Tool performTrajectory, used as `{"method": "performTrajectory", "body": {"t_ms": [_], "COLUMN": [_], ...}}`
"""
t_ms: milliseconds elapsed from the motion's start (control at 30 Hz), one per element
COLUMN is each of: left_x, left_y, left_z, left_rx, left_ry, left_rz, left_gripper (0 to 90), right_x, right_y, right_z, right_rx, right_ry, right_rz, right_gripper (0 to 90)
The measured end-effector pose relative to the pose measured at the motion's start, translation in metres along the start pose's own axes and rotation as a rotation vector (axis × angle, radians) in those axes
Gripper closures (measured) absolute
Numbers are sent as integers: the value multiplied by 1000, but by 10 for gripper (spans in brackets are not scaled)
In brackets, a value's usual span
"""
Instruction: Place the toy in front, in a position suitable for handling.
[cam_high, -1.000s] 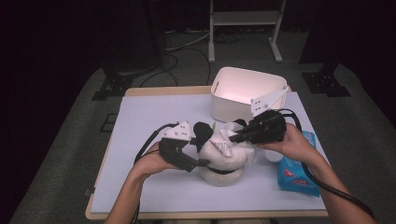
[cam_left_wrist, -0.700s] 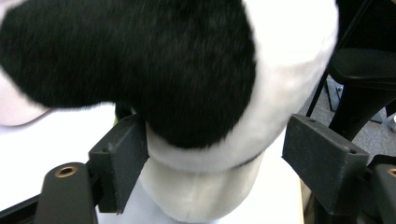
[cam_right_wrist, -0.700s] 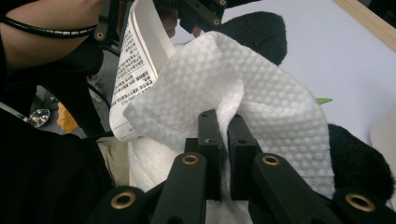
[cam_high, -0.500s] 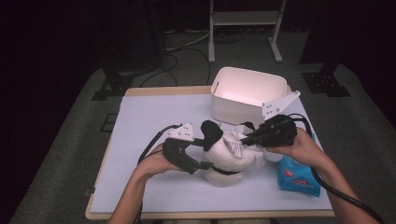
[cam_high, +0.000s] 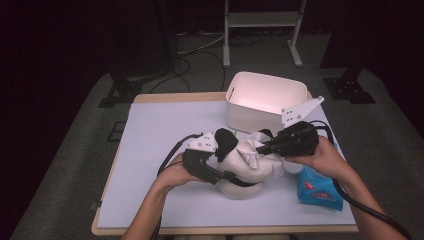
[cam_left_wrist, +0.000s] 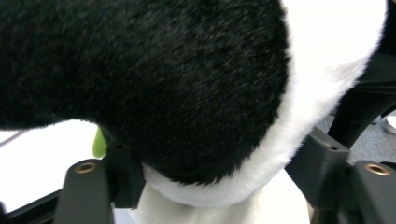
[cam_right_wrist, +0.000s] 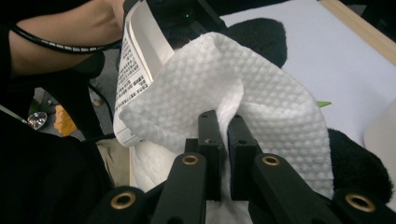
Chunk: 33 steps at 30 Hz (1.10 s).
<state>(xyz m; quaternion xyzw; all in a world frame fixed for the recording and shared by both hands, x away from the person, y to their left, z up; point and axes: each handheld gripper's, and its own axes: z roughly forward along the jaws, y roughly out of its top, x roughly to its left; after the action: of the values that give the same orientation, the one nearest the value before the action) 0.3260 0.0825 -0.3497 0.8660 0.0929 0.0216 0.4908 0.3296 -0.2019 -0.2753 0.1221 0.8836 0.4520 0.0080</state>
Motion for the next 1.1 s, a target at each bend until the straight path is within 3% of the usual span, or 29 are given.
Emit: {"method": "performTrajectory", "body": {"t_ms": [167, 333, 767, 1100], "left_x": [-3, -6, -8, -10], "left_y": [0, -4, -2, -8], "left_z": [-3, -5, -14, -21], "left_rx": [10, -8, -21, -20], "left_ry": [7, -4, -16, -22], "left_rz": [23, 32, 41, 49], "left_gripper": [359, 374, 387, 393], "right_x": [2, 4, -11, -21], "right_y": [8, 5, -17, -23], "right_z": [1, 0, -18, -11], "right_rx": [-45, -38, -34, -42], "right_ry": [25, 46, -13, -9], "right_rz": [4, 10, 78, 114], "right_gripper": [859, 859, 858, 858]}}
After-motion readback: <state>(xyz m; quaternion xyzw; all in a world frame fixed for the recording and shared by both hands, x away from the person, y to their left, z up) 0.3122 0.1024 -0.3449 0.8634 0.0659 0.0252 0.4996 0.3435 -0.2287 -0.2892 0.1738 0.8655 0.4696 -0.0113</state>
